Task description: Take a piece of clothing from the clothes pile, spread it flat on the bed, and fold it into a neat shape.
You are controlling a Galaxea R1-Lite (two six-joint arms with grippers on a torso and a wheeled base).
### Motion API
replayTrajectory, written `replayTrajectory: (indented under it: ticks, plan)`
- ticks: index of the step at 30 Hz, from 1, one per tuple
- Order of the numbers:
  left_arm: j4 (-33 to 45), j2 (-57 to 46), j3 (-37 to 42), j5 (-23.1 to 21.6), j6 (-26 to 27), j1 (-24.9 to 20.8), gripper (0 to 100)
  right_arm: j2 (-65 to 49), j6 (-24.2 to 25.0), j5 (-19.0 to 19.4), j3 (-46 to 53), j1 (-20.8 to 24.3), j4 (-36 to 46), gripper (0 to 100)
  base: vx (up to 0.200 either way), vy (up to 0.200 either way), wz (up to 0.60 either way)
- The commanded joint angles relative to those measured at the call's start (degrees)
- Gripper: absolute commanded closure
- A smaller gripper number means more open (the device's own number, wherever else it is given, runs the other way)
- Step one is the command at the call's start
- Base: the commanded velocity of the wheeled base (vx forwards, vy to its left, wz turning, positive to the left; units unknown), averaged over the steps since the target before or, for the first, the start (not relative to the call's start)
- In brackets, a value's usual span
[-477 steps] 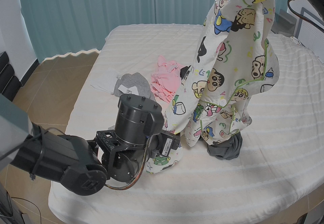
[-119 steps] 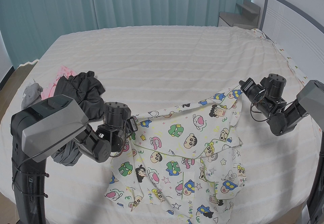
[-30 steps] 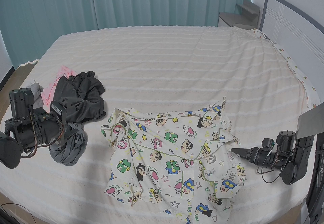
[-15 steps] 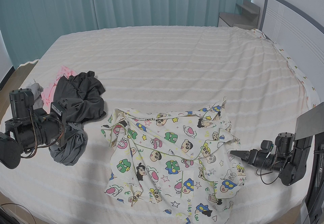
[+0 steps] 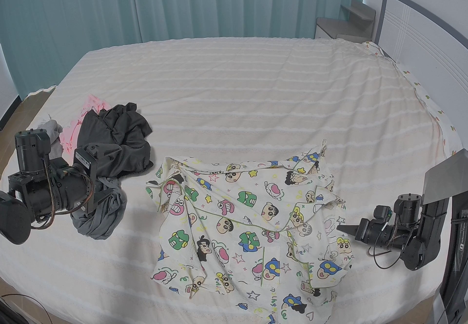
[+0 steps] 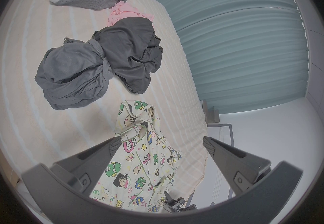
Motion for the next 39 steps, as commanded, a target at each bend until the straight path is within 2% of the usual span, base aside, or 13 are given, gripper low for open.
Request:
replayTrajectory:
  ticks: [1, 8, 9, 15, 26, 32, 38, 39]
  plan:
    - [0.0, 0.2, 0.1, 0.0, 0.0, 0.0, 0, -0.4, 0.0, -0.1, 0.2, -1.2, -0.9, 100, 0.0, 0.0, 0.0]
    - [0.0, 0.5, 0.3, 0.0, 0.1, 0.0, 0, -3.2, 0.1, -0.5, 1.4, -4.9, -0.9, 100, 0.0, 0.0, 0.0]
    - [0.0, 0.8, 0.3, 0.0, 0.1, 0.0, 0, -3.9, 0.0, -0.4, 1.9, -6.8, -1.0, 100, 0.0, 0.0, 0.0]
    - [0.0, 1.2, 0.4, 0.0, 0.2, 0.0, 0, -4.3, 0.0, 0.0, 1.2, -12.1, -0.9, 100, 0.0, 0.0, 0.0]
    - [0.1, 2.1, 0.5, -0.2, 0.2, -0.3, 0, -4.6, 0.2, 1.5, -2.2, -19.7, -0.9, 100, 0.0, 0.0, 0.0]
    - [0.0, 2.4, 1.3, -0.2, 0.5, -1.9, 0, -4.7, 0.2, 1.9, -3.4, -22.7, -0.8, 100, 0.0, 0.0, 0.0]
    - [0.1, 2.7, 2.9, -0.2, 3.3, -4.7, 0, -4.8, 0.4, 3.5, -5.1, -25.9, -0.8, 100, 0.0, 0.0, 0.0]
    - [0.1, 2.7, 3.7, -0.2, 3.6, -6.6, 0, -4.8, 0.5, 4.5, -5.4, -27.0, -0.8, 100, 0.0, 0.0, 0.0]
